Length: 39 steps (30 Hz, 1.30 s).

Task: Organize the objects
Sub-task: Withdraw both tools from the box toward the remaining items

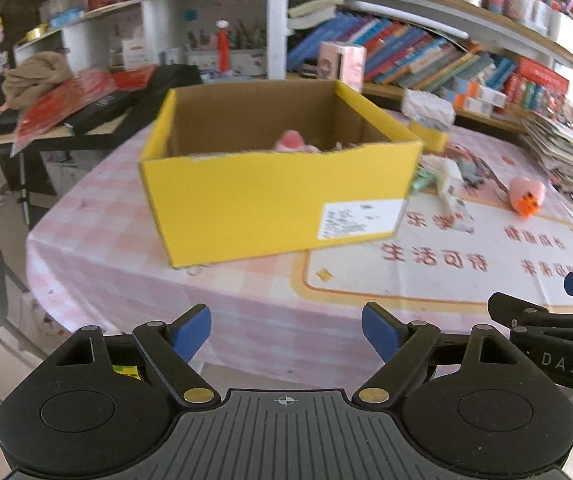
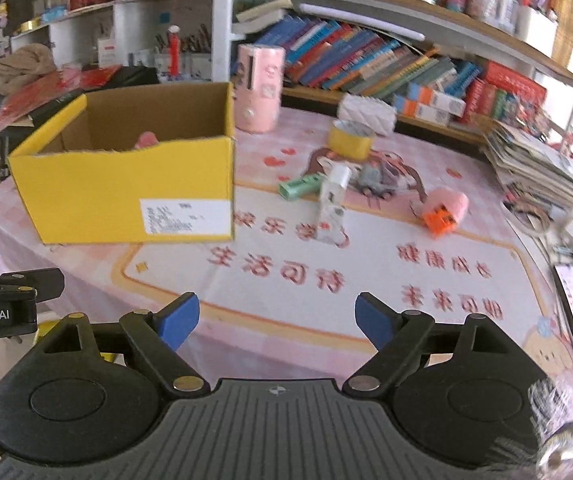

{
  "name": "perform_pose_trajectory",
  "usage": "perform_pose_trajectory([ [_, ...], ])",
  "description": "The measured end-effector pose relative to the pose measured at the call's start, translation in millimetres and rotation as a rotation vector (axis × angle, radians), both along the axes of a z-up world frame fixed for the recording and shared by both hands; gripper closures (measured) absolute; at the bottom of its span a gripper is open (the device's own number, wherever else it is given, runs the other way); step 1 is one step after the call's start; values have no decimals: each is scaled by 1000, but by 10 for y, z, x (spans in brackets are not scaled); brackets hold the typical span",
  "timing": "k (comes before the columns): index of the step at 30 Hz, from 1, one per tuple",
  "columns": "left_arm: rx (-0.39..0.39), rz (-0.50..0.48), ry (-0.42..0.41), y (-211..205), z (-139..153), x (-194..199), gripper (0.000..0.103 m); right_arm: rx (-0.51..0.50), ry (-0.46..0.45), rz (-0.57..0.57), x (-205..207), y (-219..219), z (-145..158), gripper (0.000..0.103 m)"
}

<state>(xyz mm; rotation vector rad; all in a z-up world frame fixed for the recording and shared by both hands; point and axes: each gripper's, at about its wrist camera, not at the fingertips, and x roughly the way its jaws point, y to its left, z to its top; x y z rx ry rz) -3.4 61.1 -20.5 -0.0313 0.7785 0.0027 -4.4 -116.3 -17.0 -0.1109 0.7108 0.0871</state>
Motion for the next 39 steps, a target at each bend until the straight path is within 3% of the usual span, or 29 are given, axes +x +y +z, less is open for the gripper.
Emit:
perform_pose_trajectory([
  [19,1,-184,34,-699,-77,272,18,-5,47,-192,-23,-701,-91,16],
  [39,-4,-164,82,-1343,-184,965,18,-14,104,-171,748,-1331,-188,16],
])
